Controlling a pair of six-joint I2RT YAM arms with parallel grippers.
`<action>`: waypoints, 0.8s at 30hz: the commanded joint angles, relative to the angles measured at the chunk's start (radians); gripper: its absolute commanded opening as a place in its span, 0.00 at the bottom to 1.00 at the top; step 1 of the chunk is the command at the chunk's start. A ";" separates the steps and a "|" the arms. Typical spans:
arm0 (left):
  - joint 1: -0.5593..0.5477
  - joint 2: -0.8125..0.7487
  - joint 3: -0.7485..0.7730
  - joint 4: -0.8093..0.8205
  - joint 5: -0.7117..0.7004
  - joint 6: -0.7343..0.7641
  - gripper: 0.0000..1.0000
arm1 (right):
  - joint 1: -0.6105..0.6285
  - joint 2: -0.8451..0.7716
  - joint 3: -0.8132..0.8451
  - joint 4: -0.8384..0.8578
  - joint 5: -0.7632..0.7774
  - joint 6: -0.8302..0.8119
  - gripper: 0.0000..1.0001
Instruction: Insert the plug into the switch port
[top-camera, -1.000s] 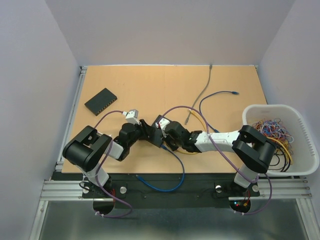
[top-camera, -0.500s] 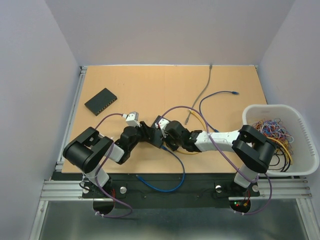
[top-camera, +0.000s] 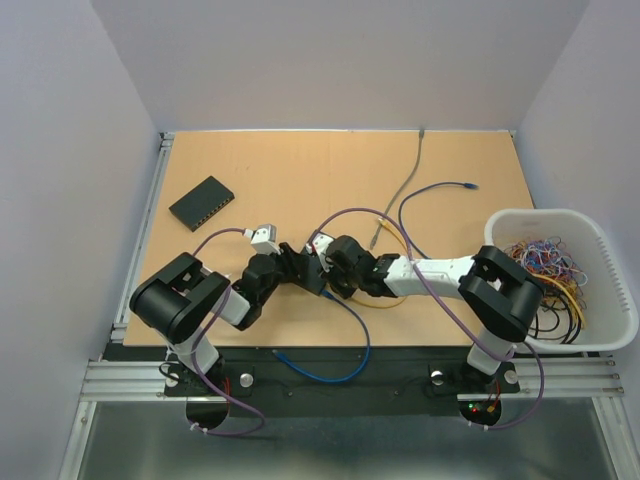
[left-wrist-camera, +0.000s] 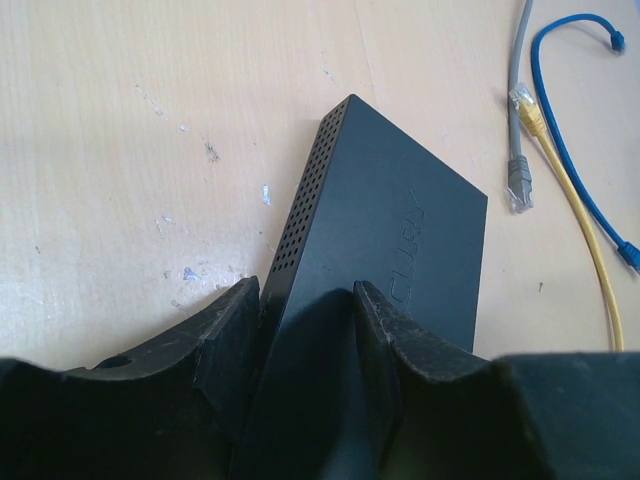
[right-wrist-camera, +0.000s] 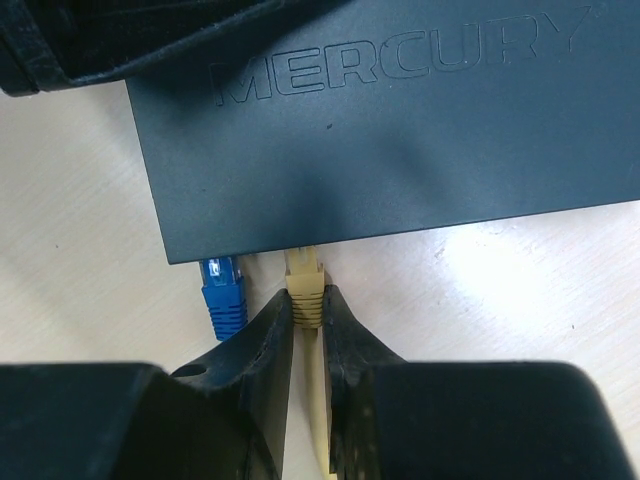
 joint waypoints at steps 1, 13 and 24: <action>-0.139 0.030 -0.007 0.003 0.335 -0.110 0.51 | 0.023 0.049 0.151 0.612 -0.178 0.027 0.01; -0.121 -0.073 0.073 -0.286 0.216 -0.046 0.52 | 0.023 0.046 0.090 0.594 -0.075 0.081 0.01; 0.005 -0.228 0.099 -0.529 0.136 -0.026 0.71 | 0.023 0.064 0.050 0.563 0.050 0.107 0.11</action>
